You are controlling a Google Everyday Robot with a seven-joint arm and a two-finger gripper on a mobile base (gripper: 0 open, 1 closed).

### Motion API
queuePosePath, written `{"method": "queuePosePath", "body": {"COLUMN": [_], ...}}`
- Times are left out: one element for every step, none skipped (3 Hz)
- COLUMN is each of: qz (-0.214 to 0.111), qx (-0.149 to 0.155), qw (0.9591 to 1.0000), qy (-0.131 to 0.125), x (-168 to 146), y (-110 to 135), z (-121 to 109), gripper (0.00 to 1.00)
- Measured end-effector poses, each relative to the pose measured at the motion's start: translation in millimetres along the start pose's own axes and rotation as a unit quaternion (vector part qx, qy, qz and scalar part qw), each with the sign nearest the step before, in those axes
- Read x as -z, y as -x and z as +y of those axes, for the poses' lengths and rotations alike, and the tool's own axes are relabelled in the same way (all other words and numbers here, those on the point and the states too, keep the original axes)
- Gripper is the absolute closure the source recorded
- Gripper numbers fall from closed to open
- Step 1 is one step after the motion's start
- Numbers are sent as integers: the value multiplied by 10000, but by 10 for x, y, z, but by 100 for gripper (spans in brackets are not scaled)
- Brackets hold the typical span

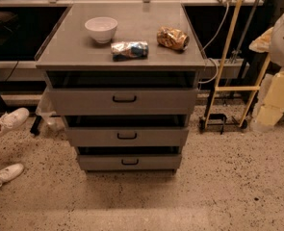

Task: Open middle drawer

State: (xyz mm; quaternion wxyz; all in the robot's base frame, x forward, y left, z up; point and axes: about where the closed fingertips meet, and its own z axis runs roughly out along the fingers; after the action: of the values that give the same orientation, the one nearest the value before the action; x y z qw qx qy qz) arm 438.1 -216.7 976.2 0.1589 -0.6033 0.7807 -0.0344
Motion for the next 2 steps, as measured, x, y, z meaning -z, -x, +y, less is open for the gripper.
{"method": "queuePosePath", "body": {"qz": [0, -13], "qx": [0, 4], "qw": [10000, 9999], "qy": [0, -109], "x": [0, -109], "y": [0, -3], "z": [0, -59], "gripper": [0, 0]}}
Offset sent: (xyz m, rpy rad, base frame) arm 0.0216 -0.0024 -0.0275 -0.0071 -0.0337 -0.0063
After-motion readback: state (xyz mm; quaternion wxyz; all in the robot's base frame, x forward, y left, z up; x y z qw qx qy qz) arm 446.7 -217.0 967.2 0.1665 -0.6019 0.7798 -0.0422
